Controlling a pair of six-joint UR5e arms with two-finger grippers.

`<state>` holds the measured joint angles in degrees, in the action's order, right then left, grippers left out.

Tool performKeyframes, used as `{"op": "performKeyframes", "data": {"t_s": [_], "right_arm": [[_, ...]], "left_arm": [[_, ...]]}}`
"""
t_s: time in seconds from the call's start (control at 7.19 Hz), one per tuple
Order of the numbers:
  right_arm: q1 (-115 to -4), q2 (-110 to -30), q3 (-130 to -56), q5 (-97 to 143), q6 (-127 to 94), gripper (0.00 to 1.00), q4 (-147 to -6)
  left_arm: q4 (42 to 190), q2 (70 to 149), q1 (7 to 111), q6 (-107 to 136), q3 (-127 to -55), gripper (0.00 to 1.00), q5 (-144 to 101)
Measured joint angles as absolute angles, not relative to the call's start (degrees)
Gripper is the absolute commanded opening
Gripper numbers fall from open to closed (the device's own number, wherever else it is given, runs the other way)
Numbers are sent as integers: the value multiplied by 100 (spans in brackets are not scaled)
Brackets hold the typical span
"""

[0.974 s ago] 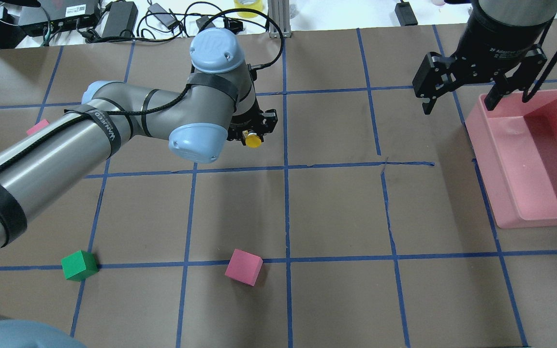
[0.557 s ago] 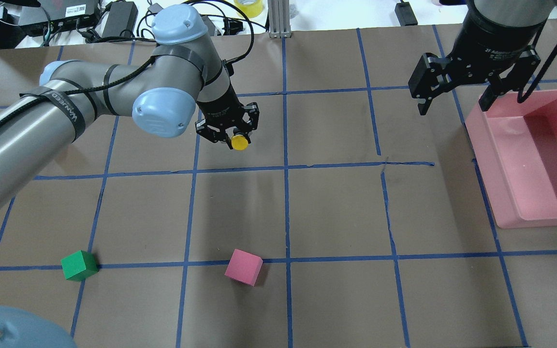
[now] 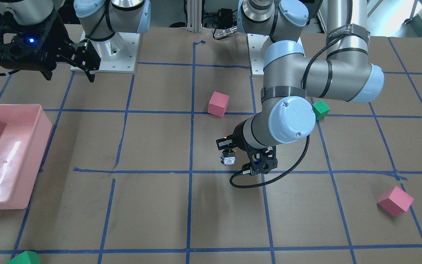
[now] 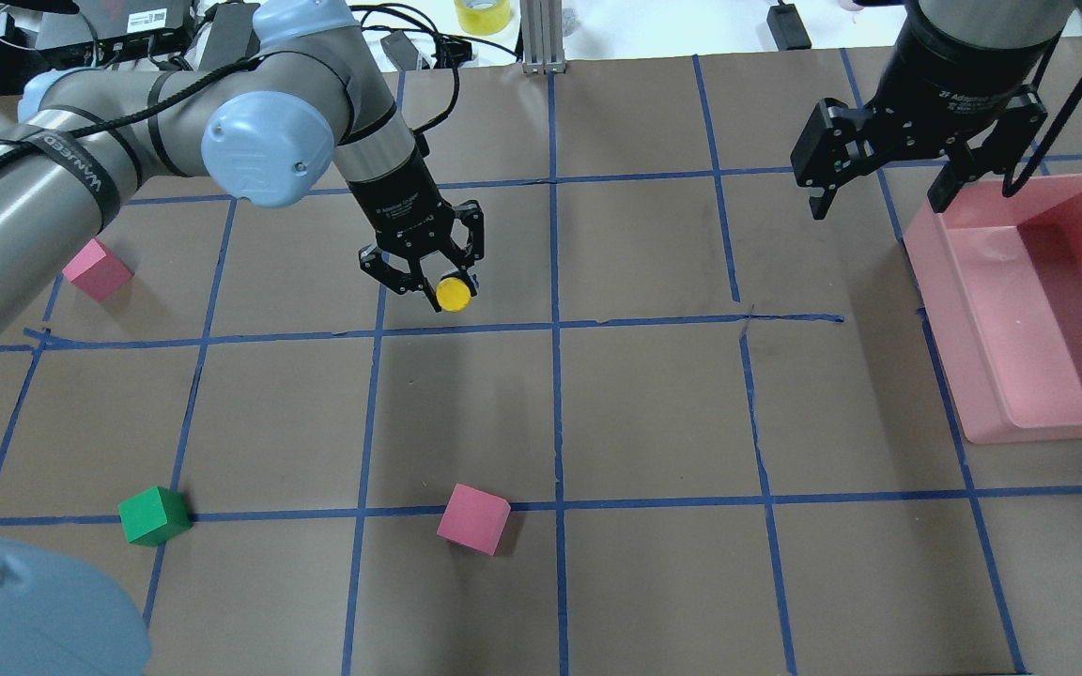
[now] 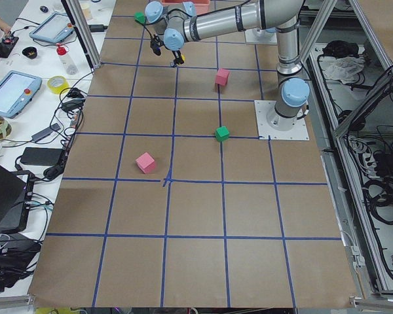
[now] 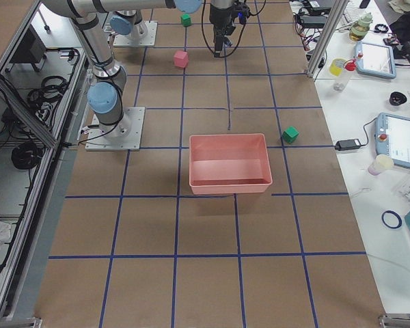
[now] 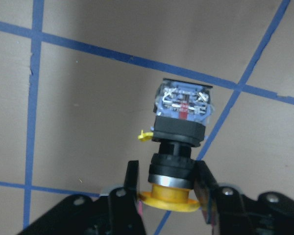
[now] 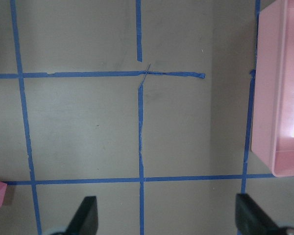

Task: Align button upright
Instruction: 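Rotate the left wrist to turn the button's yellow cap upward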

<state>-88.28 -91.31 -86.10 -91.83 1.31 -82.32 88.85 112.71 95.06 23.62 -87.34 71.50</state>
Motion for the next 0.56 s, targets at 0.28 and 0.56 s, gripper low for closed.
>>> {"op": "performKeyframes", "data": {"t_s": [0.28, 0.56], "right_arm": [[-8817, -9126, -8604, -9199, 183, 100, -8227], [-8815, -9134, -8581, -9198, 192, 100, -8227]], "left_arm": [[9076, 11353, 9280, 2565, -8757, 0, 6393], [9215, 11475, 9084, 3187, -8802, 0, 5476]]}}
